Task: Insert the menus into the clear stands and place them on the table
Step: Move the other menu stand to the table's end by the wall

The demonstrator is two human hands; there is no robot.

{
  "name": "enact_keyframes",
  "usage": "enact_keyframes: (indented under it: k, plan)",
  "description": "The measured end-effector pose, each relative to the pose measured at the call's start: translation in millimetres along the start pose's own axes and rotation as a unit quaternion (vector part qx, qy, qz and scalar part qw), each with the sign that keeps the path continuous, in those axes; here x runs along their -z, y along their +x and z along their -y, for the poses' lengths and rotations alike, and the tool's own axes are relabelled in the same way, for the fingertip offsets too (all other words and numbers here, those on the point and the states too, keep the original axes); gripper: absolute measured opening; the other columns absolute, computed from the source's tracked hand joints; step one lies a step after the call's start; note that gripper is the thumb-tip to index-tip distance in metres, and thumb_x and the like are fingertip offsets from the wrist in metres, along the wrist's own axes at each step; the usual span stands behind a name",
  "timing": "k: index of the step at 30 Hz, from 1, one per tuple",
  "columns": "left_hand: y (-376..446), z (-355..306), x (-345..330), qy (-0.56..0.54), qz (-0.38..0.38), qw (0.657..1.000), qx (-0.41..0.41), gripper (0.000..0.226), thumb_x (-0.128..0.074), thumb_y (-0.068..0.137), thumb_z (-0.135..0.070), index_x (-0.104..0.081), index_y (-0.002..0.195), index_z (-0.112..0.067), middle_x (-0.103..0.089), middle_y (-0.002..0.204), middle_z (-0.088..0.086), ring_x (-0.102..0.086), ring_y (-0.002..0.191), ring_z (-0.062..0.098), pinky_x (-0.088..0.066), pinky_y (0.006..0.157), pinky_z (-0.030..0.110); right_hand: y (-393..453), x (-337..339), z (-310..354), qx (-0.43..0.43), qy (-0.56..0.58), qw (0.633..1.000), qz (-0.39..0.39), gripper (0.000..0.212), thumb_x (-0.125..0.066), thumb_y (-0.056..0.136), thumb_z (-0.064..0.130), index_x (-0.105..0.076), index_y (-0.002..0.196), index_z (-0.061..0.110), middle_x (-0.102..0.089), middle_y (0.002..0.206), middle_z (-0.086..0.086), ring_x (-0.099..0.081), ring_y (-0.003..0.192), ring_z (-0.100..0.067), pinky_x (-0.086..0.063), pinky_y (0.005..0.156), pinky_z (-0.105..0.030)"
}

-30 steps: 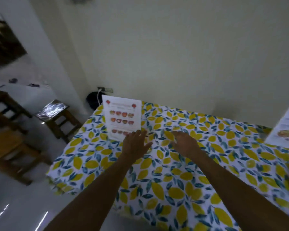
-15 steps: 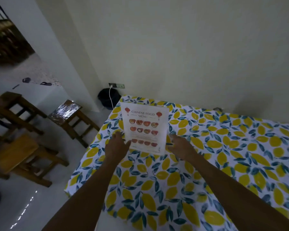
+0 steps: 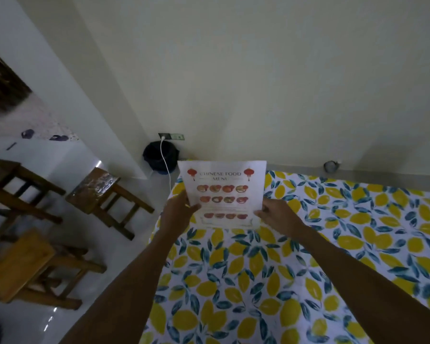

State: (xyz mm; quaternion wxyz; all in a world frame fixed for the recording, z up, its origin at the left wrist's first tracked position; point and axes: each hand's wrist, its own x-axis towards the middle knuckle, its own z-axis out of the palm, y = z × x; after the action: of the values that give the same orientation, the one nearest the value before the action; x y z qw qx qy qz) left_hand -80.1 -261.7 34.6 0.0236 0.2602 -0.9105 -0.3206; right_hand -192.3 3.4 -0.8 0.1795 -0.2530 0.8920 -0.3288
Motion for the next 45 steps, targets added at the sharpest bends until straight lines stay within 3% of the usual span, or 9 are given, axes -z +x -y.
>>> enact_keyframes:
  k: [3, 9, 13, 15, 20, 27, 31, 36, 45]
  plan:
    - [38.3, 0.2, 18.3, 0.0, 0.005, 1.0, -0.014, 0.042, -0.073, 0.084, -0.036, -0.062, 0.122, -0.021, -0.074, 0.109, 0.001, -0.07, 0.093, 0.02, -0.057, 0.081, 0.039, 30.0, 5.5, 15.9, 0.001, 0.003, 1.0, -0.017, 0.01, -0.063, 0.091, 0.024, -0.063, 0.088, 0.015, -0.065, 0.073, 0.003, -0.061, 0.064, -0.009, -0.048, 0.058, -0.025]
    - [105.7, 11.5, 36.0, -0.021, 0.014, 0.998, -0.064, 0.045, -0.07, 0.088, -0.03, -0.059, 0.13, -0.018, -0.071, 0.119, 0.002, -0.068, 0.103, 0.021, -0.054, 0.085, 0.036, 91.3, -1.6, 37.8, -0.007, 0.005, 0.998, -0.058, 0.024, -0.062, 0.091, 0.02, -0.064, 0.112, 0.009, -0.073, 0.093, -0.012, -0.065, 0.078, -0.024, -0.049, 0.066, -0.031]
    - [155.9, 25.8, 39.3, -0.023, 0.04, 0.995, -0.09, 0.043, -0.069, 0.09, -0.023, -0.057, 0.13, -0.016, -0.067, 0.113, -0.007, -0.059, 0.091, 0.008, -0.04, 0.068, 0.012, 128.7, -14.2, 48.4, -0.041, 0.009, 0.994, -0.101, 0.031, -0.061, 0.091, 0.019, -0.059, 0.121, 0.01, -0.073, 0.097, -0.013, -0.068, 0.086, -0.029, -0.047, 0.068, -0.03]
    - [182.8, 32.3, 38.8, -0.012, 0.048, 0.994, -0.098, 0.038, -0.07, 0.088, -0.024, -0.061, 0.124, -0.016, -0.071, 0.114, -0.001, -0.061, 0.089, 0.009, -0.042, 0.07, 0.02, 146.9, -20.7, 50.7, -0.055, 0.013, 0.992, -0.115, 0.037, -0.06, 0.091, 0.019, -0.055, 0.126, 0.011, -0.073, 0.093, -0.013, -0.068, 0.084, -0.028, -0.044, 0.067, -0.028]
    - [240.6, 52.2, 36.6, -0.009, 0.061, 0.991, -0.122, 0.035, -0.069, 0.086, -0.033, -0.062, 0.119, -0.023, -0.073, 0.112, -0.001, -0.07, 0.097, 0.018, -0.055, 0.082, 0.035, 188.1, -36.8, 51.7, -0.086, -0.023, 0.985, -0.146, 0.034, -0.061, 0.091, 0.024, -0.056, 0.122, 0.01, -0.071, 0.085, -0.012, -0.068, 0.081, -0.029, -0.044, 0.066, -0.028]
    - [283.2, 65.1, 25.8, -0.007, 0.071, 0.99, -0.125, 0.031, -0.069, 0.089, -0.024, -0.067, 0.117, -0.012, -0.069, 0.1, -0.004, -0.058, 0.081, 0.01, -0.041, 0.066, 0.023, 224.5, -60.3, 45.1, -0.123, -0.003, 0.98, -0.157, 0.033, -0.061, 0.091, 0.02, -0.056, 0.12, 0.005, -0.07, 0.099, -0.015, -0.065, 0.085, -0.026, -0.041, 0.064, -0.023]
    - [293.8, 75.8, 18.3, 0.005, 0.07, 0.992, -0.105, 0.03, -0.067, 0.089, -0.031, -0.064, 0.112, -0.012, -0.073, 0.101, 0.006, -0.067, 0.085, 0.022, -0.046, 0.071, 0.03, 231.5, -69.5, 42.1, -0.138, 0.005, 0.976, -0.171, 0.035, -0.058, 0.092, 0.019, -0.05, 0.122, 0.003, -0.068, 0.108, -0.021, -0.064, 0.097, -0.038, -0.045, 0.073, -0.032]
    - [293.4, 79.9, 19.3, 0.007, 0.09, 0.99, -0.112, 0.028, -0.064, 0.089, -0.035, -0.063, 0.11, -0.015, -0.073, 0.097, 0.001, -0.069, 0.084, 0.02, -0.054, 0.073, 0.036, 228.4, -70.0, 46.1, -0.12, -0.008, 0.979, -0.166, 0.035, -0.055, 0.095, 0.018, -0.048, 0.124, 0.0, -0.063, 0.117, -0.025, -0.06, 0.107, -0.04, -0.045, 0.078, -0.035]
    - [283.1, 86.2, 16.9, 0.025, 0.083, 0.987, -0.135, 0.031, -0.062, 0.091, -0.034, -0.061, 0.114, -0.013, -0.072, 0.096, 0.003, -0.066, 0.079, 0.018, -0.044, 0.066, 0.03, 217.8, -70.7, 45.7, -0.149, -0.013, 0.979, -0.14, 0.034, -0.052, 0.097, 0.024, -0.047, 0.12, 0.0, -0.069, 0.102, -0.023, -0.067, 0.091, -0.039, -0.047, 0.063, -0.033]
